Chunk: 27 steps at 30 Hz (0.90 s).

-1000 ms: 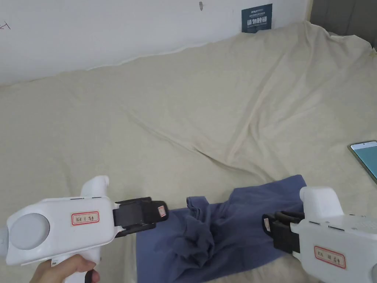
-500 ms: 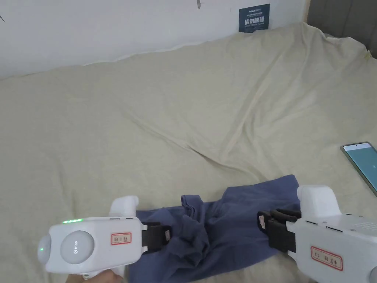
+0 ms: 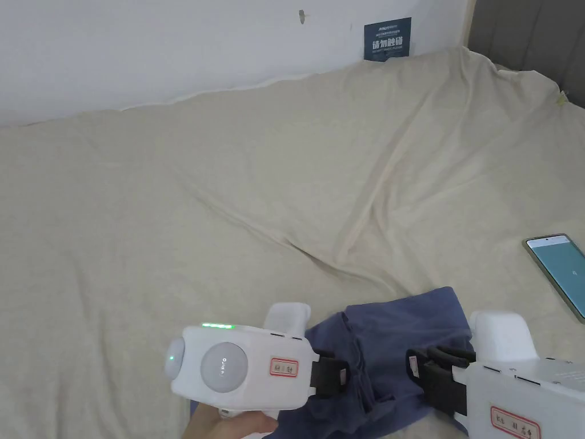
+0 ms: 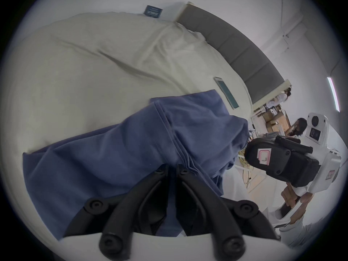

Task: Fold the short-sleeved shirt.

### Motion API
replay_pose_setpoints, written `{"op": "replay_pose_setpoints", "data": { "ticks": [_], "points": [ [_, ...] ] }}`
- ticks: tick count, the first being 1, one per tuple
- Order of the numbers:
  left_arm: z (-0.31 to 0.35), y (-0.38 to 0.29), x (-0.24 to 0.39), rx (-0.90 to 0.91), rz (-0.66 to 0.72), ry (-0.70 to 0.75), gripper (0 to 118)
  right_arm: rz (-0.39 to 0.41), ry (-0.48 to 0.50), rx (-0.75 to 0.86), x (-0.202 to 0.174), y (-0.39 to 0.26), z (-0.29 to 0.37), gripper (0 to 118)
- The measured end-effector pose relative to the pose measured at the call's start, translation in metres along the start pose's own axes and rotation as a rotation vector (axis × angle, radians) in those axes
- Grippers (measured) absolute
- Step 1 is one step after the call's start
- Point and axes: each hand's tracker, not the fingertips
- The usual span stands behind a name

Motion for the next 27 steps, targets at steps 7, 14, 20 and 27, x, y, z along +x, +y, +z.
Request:
{"op": "replay_pose_setpoints", "data": {
  "ticks": [7,14,20,27],
  "points": [
    [0.034,-0.009,-0.014,0.056,0.037,-0.045,8,-0.002,-0.018,0.012,0.005,0.002,0.004,0],
    [0.117,-0.038,-0.074,0.217,0.193,-0.01,9,0.007,-0.024,0.004,-0.001,0.003,0.002,0],
    [0.15,-0.075,-0.148,0.211,0.406,-0.048,23,0.027,-0.02,-0.008,-0.012,0.005,-0.004,0],
    [0.128,-0.089,-0.18,0.164,0.548,-0.116,114,0.049,-0.01,-0.024,-0.031,0.006,-0.017,0]
  ]
}}
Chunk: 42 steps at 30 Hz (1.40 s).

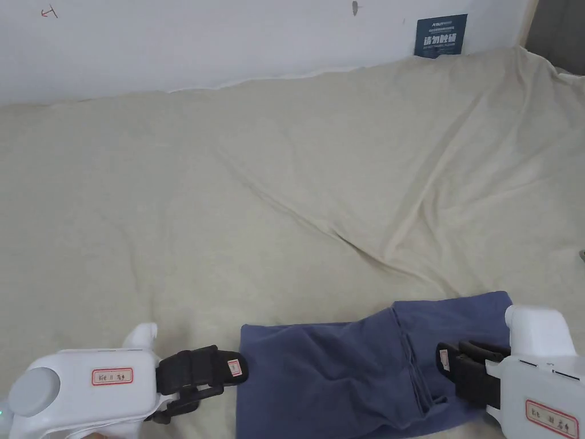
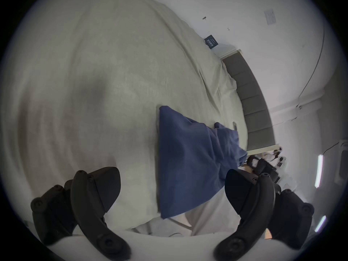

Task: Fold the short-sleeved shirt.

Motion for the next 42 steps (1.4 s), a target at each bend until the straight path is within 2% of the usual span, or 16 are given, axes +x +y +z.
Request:
{"op": "replay_pose_setpoints", "data": {
  "ticks": [5,9,13,16,26,27,28,29,30,33,35,39,42],
  "points": [
    [-0.018,0.006,-0.004,-0.031,0.111,-0.122,114,0.047,0.005,-0.03,-0.011,0.001,-0.002,0],
    [-0.032,0.011,0.002,-0.06,0.072,-0.069,114,0.046,0.042,-0.041,-0.011,0.0,-0.001,0],
    [-0.042,0.013,0.017,-0.093,0.028,-0.128,114,0.043,0.031,-0.044,-0.009,0.002,-0.005,0],
    [-0.058,0.011,0.022,-0.123,-0.01,-0.05,114,0.035,0.029,-0.05,-0.007,0.004,-0.009,0],
    [-0.053,0.01,0.021,-0.107,-0.025,-0.099,110,0.041,0.036,-0.068,-0.002,0.004,-0.017,0],
    [-0.052,0.009,0.022,-0.102,-0.032,-0.086,105,0.042,0.037,-0.071,-0.003,0.004,-0.017,0],
    [-0.05,0.009,0.022,-0.101,-0.045,-0.07,85,0.045,0.036,-0.073,-0.003,0.004,-0.018,0],
    [-0.049,0.009,0.021,-0.084,-0.055,-0.019,55,0.047,0.035,-0.075,-0.003,0.004,-0.018,0],
    [-0.049,0.01,0.019,-0.072,-0.033,0.037,11,0.048,0.035,-0.076,-0.004,0.004,-0.019,0],
    [-0.05,0.009,0.012,-0.078,0.084,-0.052,12,0.044,0.035,-0.079,-0.003,0.004,-0.02,0],
    [-0.046,0.007,0.014,-0.064,-0.018,-0.023,12,0.042,0.033,-0.083,-0.003,0.004,-0.021,0],
    [-0.042,0.012,0.019,-0.077,0.004,-0.023,12,0.049,0.016,-0.092,-0.001,0.005,-0.021,0],
    [-0.035,0.014,0.025,-0.076,-0.06,-0.014,11,0.042,0.013,-0.088,-0.001,0.006,-0.019,0]
  ]
}}
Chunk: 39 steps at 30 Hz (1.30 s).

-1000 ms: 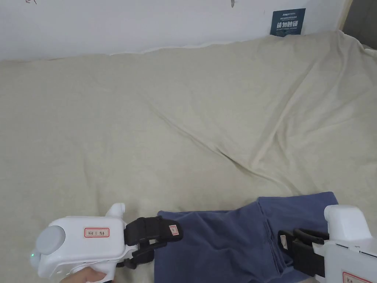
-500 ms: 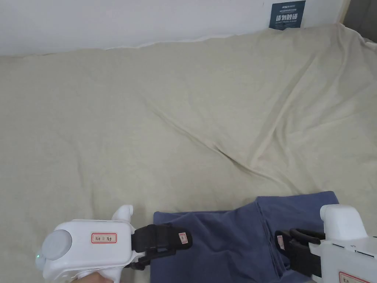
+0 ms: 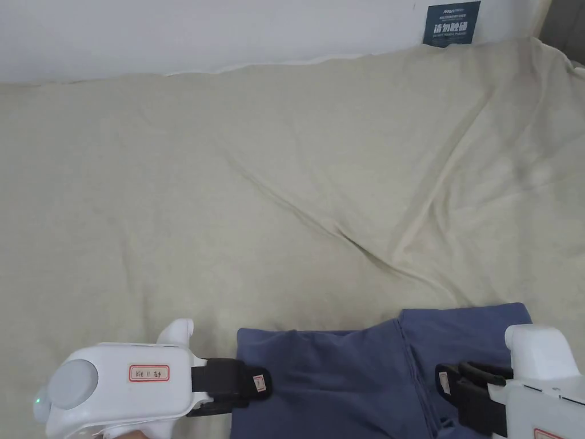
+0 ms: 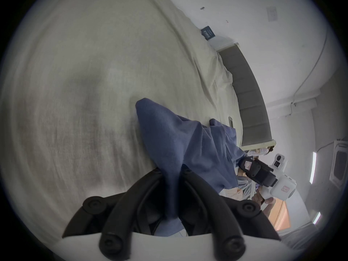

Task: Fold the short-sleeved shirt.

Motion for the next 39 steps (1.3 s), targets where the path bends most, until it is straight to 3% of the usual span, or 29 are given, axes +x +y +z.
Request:
{"op": "replay_pose_setpoints", "data": {
  "ticks": [13,21,31,39],
  "points": [
    [0.076,0.002,-0.038,0.047,0.009,0.096,11,0.004,0.003,-0.008,-0.001,-0.002,-0.002,0],
    [0.162,-0.008,-0.06,0.172,0.106,0.304,11,0.0,0.019,0.0,-0.004,-0.001,-0.006,0],
    [0.153,-0.013,0.039,0.163,-0.048,0.237,11,-0.003,0.028,-0.008,-0.006,-0.005,-0.007,0],
    [0.076,0.008,0.136,-0.015,-0.218,0.095,11,-0.031,0.027,0.015,0.012,-0.008,0.002,0]
  ]
}}
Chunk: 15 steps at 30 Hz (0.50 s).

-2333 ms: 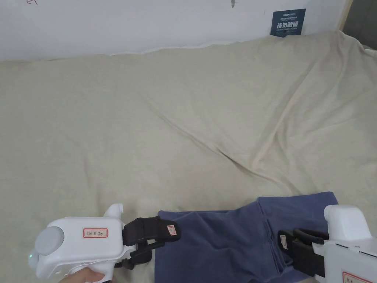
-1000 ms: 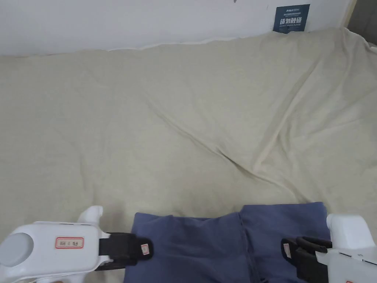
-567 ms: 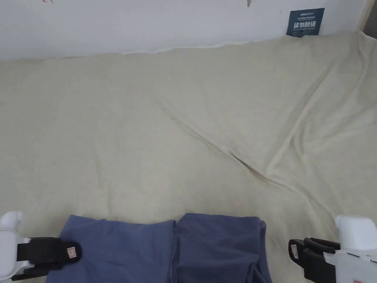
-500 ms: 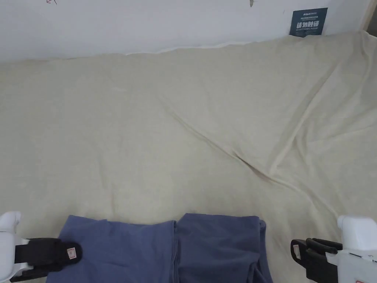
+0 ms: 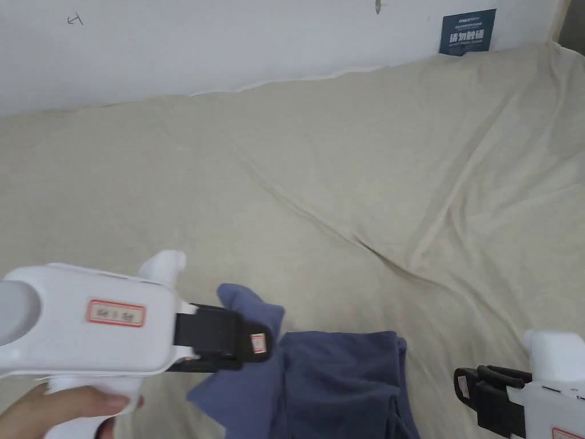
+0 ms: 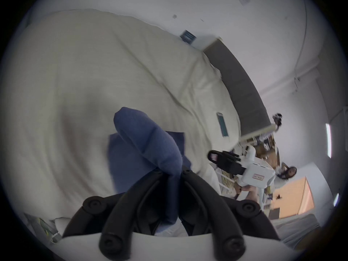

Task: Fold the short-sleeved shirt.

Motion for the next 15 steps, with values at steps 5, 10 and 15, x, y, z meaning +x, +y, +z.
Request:
{"op": "replay_pose_setpoints", "data": {
  "ticks": [5,10,15],
  "points": [
    [-0.068,0.024,0.024,-0.116,-0.054,0.01,11,-0.06,0.002,0.035,0.018,-0.003,0.008,0],
    [-0.125,0.029,0.041,-0.221,-0.105,0.016,12,-0.097,-0.01,0.048,0.031,-0.006,0.015,0],
    [-0.159,0.019,0.056,-0.33,-0.148,-0.028,54,-0.13,-0.016,0.058,0.042,-0.009,0.018,0]
  ]
}}
